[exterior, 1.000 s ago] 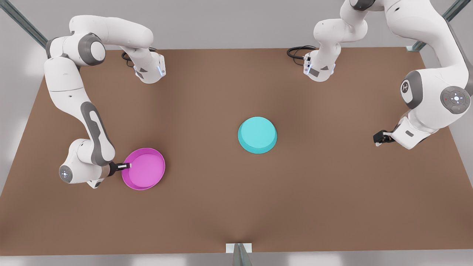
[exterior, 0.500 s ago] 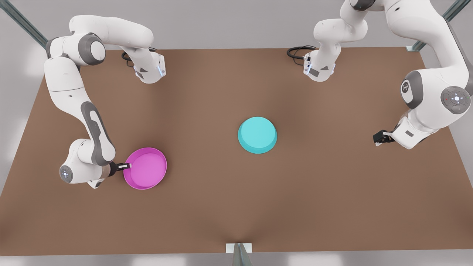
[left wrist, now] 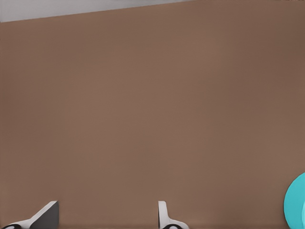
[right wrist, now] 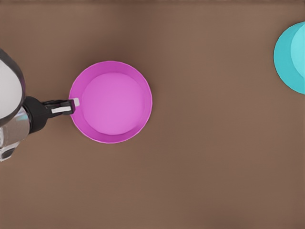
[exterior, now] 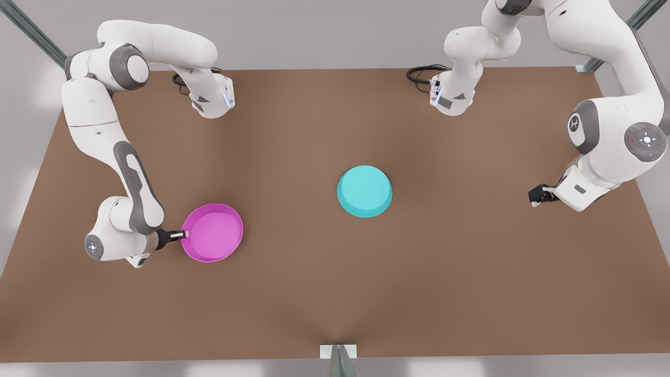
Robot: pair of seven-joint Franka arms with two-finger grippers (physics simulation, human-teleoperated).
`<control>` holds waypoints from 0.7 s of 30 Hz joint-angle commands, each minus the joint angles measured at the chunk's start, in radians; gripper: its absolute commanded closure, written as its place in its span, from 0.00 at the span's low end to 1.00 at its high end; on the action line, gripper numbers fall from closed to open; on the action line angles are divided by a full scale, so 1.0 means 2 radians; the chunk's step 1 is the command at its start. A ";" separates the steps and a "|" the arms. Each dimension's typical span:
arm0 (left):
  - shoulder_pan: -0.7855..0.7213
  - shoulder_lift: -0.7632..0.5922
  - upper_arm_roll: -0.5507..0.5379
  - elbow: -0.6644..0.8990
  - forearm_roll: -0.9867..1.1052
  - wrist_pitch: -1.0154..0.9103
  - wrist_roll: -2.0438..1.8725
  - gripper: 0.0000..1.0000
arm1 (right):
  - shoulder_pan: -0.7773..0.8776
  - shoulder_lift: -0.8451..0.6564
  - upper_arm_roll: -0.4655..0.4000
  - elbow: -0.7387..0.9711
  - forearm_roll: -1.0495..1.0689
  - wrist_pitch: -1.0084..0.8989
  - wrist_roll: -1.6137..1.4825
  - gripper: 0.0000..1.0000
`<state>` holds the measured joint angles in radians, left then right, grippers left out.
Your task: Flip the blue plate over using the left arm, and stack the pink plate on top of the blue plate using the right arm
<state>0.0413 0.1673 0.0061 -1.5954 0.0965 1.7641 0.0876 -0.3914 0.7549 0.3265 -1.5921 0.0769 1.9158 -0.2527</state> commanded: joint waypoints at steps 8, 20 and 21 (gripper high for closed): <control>0.000 -0.001 0.000 0.000 0.000 0.000 0.001 0.00 | -0.006 -0.011 0.089 0.030 0.004 -0.064 0.039 0.79; 0.000 -0.001 0.000 0.000 0.000 0.000 0.000 0.00 | 0.103 -0.012 0.219 -0.009 0.067 0.002 0.115 0.79; 0.000 -0.001 0.000 0.000 0.000 0.000 0.000 0.00 | 0.124 -0.012 0.226 -0.010 0.067 0.017 0.153 0.79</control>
<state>0.0410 0.1657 0.0061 -1.5954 0.0965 1.7627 0.0874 -0.1249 0.7296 0.7901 -1.6122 0.2166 1.9657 0.0813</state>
